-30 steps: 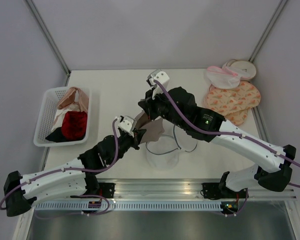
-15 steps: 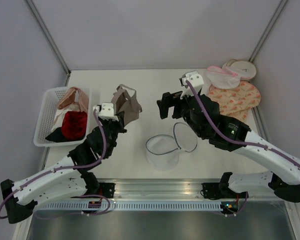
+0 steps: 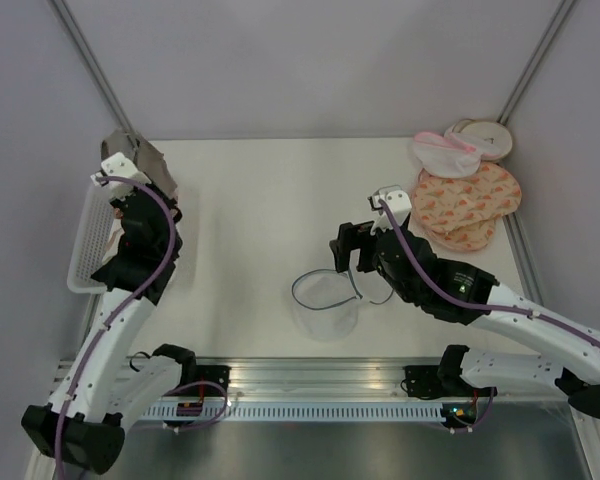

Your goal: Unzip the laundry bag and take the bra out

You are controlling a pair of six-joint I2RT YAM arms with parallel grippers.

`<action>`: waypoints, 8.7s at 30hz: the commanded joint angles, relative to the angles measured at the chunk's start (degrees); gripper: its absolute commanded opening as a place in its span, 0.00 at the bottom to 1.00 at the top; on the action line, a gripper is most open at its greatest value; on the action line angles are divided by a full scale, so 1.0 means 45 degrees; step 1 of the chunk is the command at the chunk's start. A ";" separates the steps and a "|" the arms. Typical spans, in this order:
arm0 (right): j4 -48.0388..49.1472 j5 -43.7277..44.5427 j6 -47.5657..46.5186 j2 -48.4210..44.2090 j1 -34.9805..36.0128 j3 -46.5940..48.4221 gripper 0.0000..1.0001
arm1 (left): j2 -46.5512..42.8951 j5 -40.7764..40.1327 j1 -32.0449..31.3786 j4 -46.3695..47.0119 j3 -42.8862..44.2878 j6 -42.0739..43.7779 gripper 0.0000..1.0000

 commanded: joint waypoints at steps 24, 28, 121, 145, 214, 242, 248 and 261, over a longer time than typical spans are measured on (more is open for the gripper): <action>0.1370 -0.2866 0.0780 -0.0881 -0.0018 -0.3277 0.98 | 0.0711 0.6055 0.7530 -0.3673 -0.4095 -0.8593 0.02; 0.1116 -0.2769 0.0877 -0.1292 0.0001 -0.3453 0.98 | 0.0339 0.6582 0.7530 -0.4553 -0.4369 -0.9006 0.55; -0.1893 0.0475 0.4199 0.9391 -0.2284 0.1548 0.25 | -0.4603 1.9981 0.4385 -0.2387 -0.5716 -0.5589 1.00; 0.0021 -0.0523 -0.2674 0.4801 0.2478 -0.1223 0.00 | -0.5111 1.9122 0.4385 -0.2562 -0.5853 -0.5901 0.98; 0.0393 0.1982 -0.1410 0.2867 0.2892 -0.1342 0.98 | -0.4935 2.0528 0.4210 -0.1683 -0.6263 -0.6058 1.00; 0.4916 -0.0596 0.6074 0.5623 0.2677 -0.3158 0.98 | -0.5365 2.0372 0.4190 -0.1762 -0.7005 -0.5843 1.00; 0.5491 -0.0990 0.5411 0.4158 0.2755 -0.3707 0.98 | -0.5443 2.0489 0.4190 -0.1781 -0.7084 -0.5823 1.00; -0.1605 0.2423 0.6774 0.8093 0.3631 0.0702 0.98 | -0.5540 2.0606 0.4209 -0.1722 -0.7123 -0.5804 1.00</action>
